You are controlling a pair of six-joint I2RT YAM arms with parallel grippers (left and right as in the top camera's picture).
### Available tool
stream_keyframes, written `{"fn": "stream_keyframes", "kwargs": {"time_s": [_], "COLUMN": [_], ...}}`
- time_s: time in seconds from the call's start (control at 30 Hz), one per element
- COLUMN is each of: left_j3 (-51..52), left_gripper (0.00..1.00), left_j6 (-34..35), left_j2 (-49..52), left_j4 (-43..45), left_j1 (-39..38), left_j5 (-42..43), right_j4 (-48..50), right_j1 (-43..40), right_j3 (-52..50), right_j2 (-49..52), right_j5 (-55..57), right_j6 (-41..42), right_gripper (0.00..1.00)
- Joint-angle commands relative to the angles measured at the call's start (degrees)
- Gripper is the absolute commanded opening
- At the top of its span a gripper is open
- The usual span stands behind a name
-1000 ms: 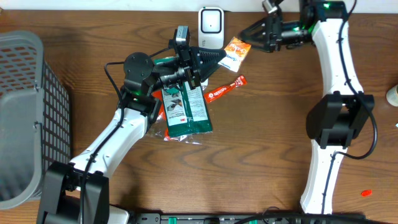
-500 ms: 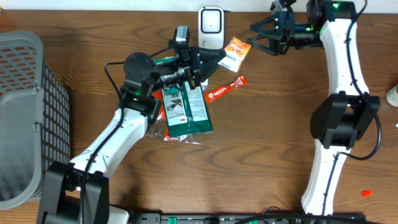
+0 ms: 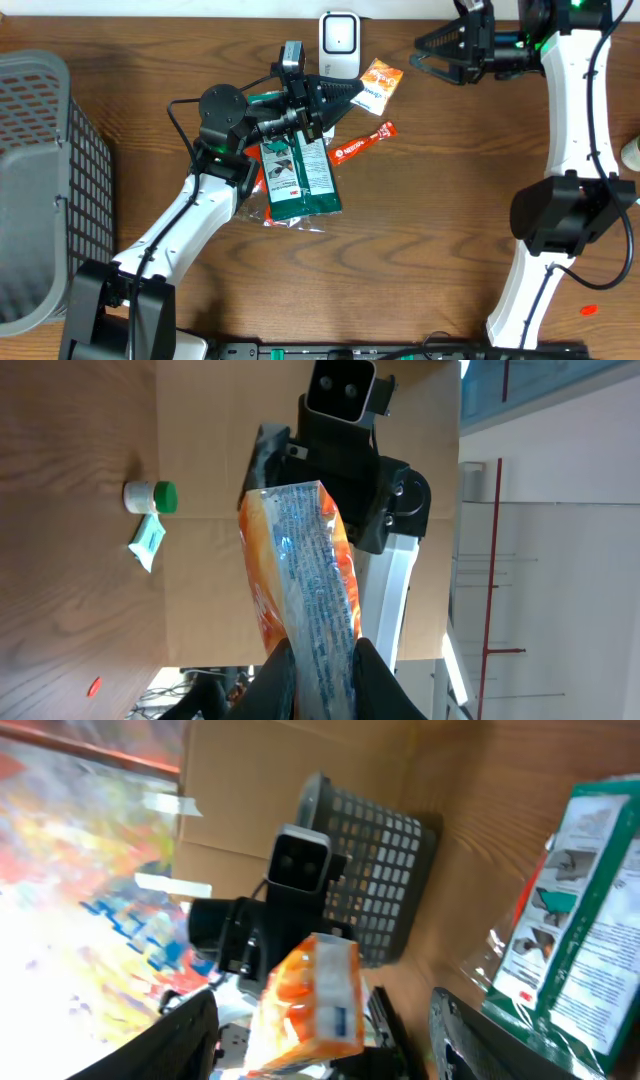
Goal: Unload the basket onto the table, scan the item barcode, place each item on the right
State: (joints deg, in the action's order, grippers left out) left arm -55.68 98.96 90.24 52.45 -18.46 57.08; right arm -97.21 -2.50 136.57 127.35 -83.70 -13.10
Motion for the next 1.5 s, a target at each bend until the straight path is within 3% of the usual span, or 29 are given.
{"fn": "stream_keyframes", "kwargs": {"time_s": [0.0,0.23,0.4,0.53,0.7,0.93,1.03,1.17,1.27,1.33,1.47], "left_j3": [0.4,0.4,0.4,0.4,0.4,0.4,0.4,0.4,0.4,0.4,0.4], "left_gripper": [0.08,0.08,0.08,0.08,0.07,0.08,0.08,0.08,0.08,0.08,0.08], "left_j6": [-1.0,-1.0,-1.0,-1.0,-1.0,-1.0,-1.0,-1.0,-1.0,-1.0,-1.0], "left_j2": [0.0,0.0,0.0,0.0,0.0,0.0,0.0,0.0,0.0,0.0,0.0], "left_j4": [0.3,0.3,0.3,0.3,0.3,0.3,0.3,0.3,0.3,0.3,0.3], "left_j1": [0.2,0.2,0.2,0.2,0.2,1.0,1.1,1.1,1.1,1.1,1.1], "left_j5": [0.2,0.2,0.2,0.2,0.1,0.1,0.1,0.1,0.4,0.8,0.8], "right_j4": [-0.1,-0.1,-0.1,-0.1,-0.1,-0.1,0.2,9.4,13.9,18.4,28.6], "right_j1": [2.4,5.2,5.3,5.3,5.4,5.4,5.4,5.4,6.4,7.2,8.1], "right_j3": [0.5,0.5,0.5,0.5,0.5,0.5,0.5,0.5,0.5,0.5,0.5], "right_j2": [-0.4,-0.4,-0.4,-0.4,-0.4,-0.4,-0.4,-0.4,-0.4,-0.4,-0.4], "right_j5": [1.4,2.3,2.4,2.4,2.4,2.5,7.4,33.4,59.5,72.6,83.8], "right_j6": [-1.6,-1.9,-1.1,-1.1,-1.1,-0.2,-0.2,6.7,13.7,13.2,6.8], "right_gripper": [0.64,0.60,0.53,0.41,0.38,0.24,0.37,0.65,0.67,0.69,0.76]}}
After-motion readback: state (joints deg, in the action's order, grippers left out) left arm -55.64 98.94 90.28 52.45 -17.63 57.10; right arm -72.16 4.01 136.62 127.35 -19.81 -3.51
